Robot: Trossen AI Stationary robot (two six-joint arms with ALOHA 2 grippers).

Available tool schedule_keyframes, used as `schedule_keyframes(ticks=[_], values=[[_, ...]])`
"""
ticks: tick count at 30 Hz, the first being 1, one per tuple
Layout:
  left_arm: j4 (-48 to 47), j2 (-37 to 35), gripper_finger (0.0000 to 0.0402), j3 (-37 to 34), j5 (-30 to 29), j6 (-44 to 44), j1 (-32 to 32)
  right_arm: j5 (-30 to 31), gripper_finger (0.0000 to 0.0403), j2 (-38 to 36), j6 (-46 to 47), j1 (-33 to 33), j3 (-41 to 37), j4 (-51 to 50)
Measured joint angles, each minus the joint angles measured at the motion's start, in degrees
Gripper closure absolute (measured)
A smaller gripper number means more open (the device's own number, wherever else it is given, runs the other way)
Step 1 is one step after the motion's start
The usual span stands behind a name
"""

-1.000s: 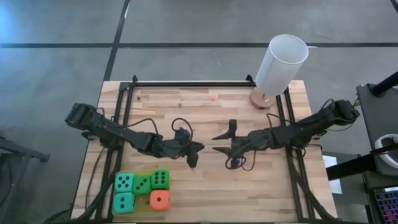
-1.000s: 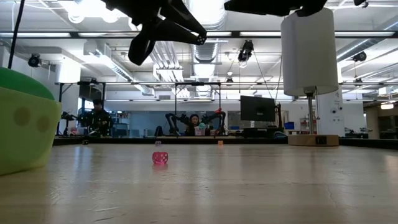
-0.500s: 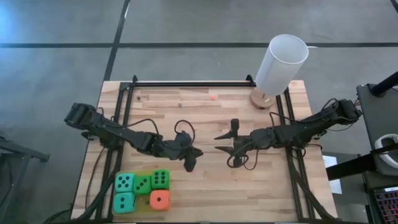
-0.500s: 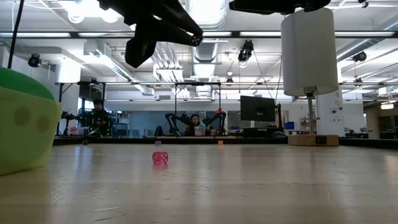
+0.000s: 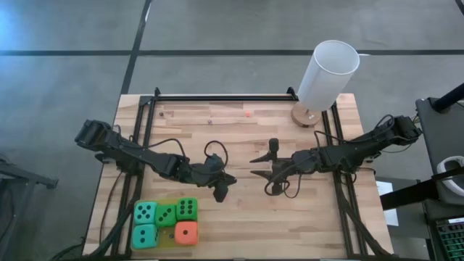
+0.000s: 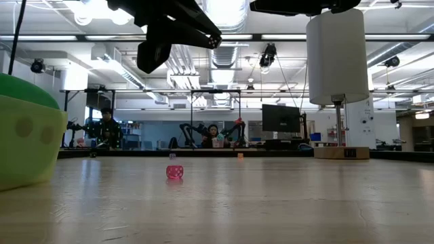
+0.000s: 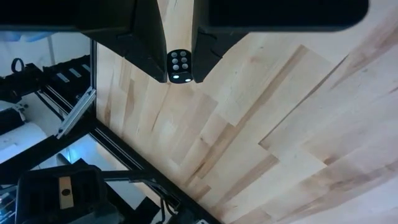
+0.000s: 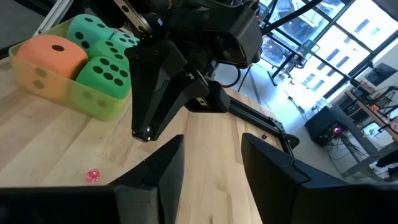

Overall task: Pick & Place Dice
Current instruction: Put the bottom black dice into the yellow bin

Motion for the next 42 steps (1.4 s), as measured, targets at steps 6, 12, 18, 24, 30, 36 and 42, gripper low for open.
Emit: schedule_keyframes(ticks=[6, 12, 18, 24, 30, 36, 42], values=[[-2.4, -2.0, 0.0348, 0.0, 10.4, -0.8, 0.0, 0.0, 0.0252, 0.0, 1.0, 0.0, 0.0, 0.0], [-15.6, -6.1, 0.0348, 0.0, 21.7, -9.3, -0.7, 0.0, 0.0245, 0.0, 0.1, 0.0, 0.0, 0.0], [-27.1, -10.5, 0.0348, 0.0, 31.1, -7.1, -2.8, 0.0, 0.0241, 0.0, 0.4, 0.0, 0.0, 0.1], [-29.7, -12.1, 0.0348, 0.0, 34.7, -9.0, -8.4, 0.0, 0.0249, 0.0, 0.6, 0.0, 0.0, 0.1], [-31.5, -12.0, 0.0348, 0.0, 35.0, -22.8, -16.9, 0.0, 0.0255, 0.0, 0.6, 0.0, 0.0, 0.2], [-34.9, -12.0, 0.0348, 0.0, 31.1, -32.5, -22.9, 0.0, 0.0249, -0.1, 0.6, 0.0, 0.0, 0.1], [-36.1, -12.0, 0.0348, 0.0, 26.4, -32.2, -24.1, 0.0, 0.0242, -0.1, 0.6, 0.0, 0.0, 0.1]])
